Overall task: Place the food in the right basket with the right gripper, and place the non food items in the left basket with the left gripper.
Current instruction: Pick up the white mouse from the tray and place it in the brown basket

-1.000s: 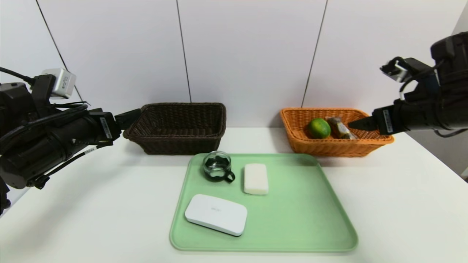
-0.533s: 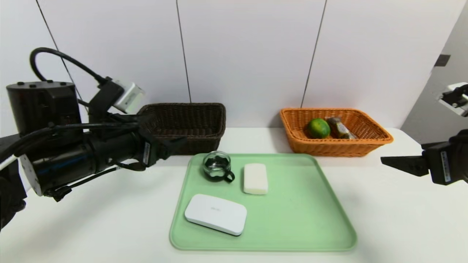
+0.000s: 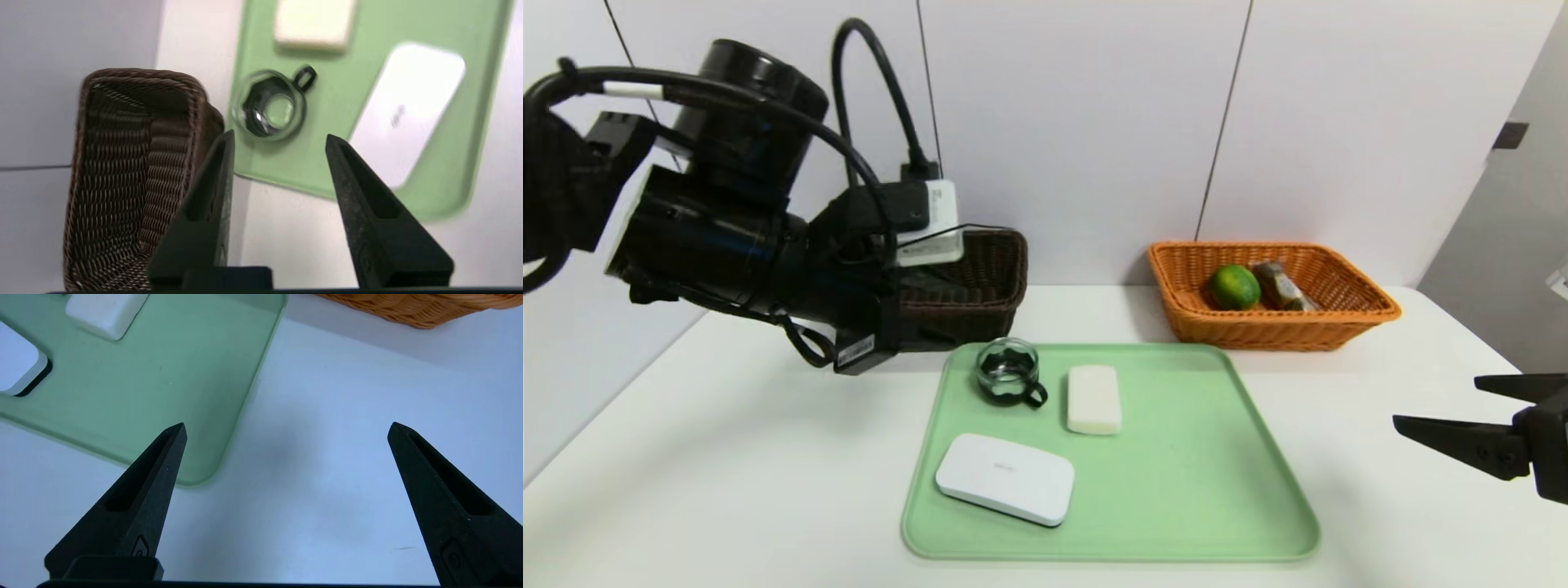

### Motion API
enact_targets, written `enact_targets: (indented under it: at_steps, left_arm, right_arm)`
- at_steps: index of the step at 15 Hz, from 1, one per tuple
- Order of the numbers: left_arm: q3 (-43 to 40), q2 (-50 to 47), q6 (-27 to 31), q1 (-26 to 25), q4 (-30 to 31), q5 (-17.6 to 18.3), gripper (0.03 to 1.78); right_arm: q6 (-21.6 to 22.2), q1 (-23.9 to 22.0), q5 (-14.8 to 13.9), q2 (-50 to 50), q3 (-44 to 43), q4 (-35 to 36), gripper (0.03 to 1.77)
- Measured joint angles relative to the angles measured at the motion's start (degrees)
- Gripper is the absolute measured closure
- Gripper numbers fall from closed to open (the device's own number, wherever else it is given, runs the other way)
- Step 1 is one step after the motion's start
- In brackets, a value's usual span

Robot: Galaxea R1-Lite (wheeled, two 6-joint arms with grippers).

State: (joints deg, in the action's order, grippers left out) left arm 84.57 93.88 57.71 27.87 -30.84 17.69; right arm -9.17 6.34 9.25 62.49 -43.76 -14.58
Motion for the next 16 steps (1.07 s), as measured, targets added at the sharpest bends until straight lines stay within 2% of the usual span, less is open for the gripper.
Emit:
enact_targets:
  at_steps: [2, 4, 6, 7, 9, 12, 14, 16]
  left_arm:
    - [4.22, 3.22, 10.59, 1.04, -10.69, -4.11, 1.71]
    - [2.4, 4.41, 14.53, 1.93, -13.01, -5.42, 1.77]
    - [-1.9, 3.47, 13.76, 2.63, -11.15, -5.73, 1.77]
    - [-4.44, 2.62, 12.58, 2.78, -8.73, -6.23, 1.69]
    - [-9.84, 0.85, 9.24, 3.44, -0.99, -8.3, 1.33]
    - [-14.7, -0.78, 4.13, 5.84, 8.41, -9.03, 0.94]
    - [-15.23, -0.8, 3.8, 7.11, 8.8, -8.46, 0.76]
    - [-15.23, 0.09, 3.72, 7.79, 8.8, -5.45, 0.6]
  right_arm:
    - [-0.26, -0.01, 0.78, -0.85, 0.9, 0.0, 0.11]
    - [-0.69, 0.1, 1.08, -1.17, 1.02, 0.09, 0.11]
    - [-1.02, 0.44, 1.11, -1.35, 1.13, 0.09, 0.11]
    - [-0.98, 0.49, 1.11, -1.41, 1.18, 0.04, 0.11]
    - [-0.96, 0.55, 1.11, -1.52, 1.27, -0.11, 0.11]
    - [-1.17, 0.57, 1.11, -2.01, 2.07, -0.11, 0.11]
    - [-1.39, 0.6, 1.11, -2.33, 2.29, -0.22, 0.11]
    - [-1.63, 0.6, 1.13, -2.46, 2.36, -0.16, 0.1]
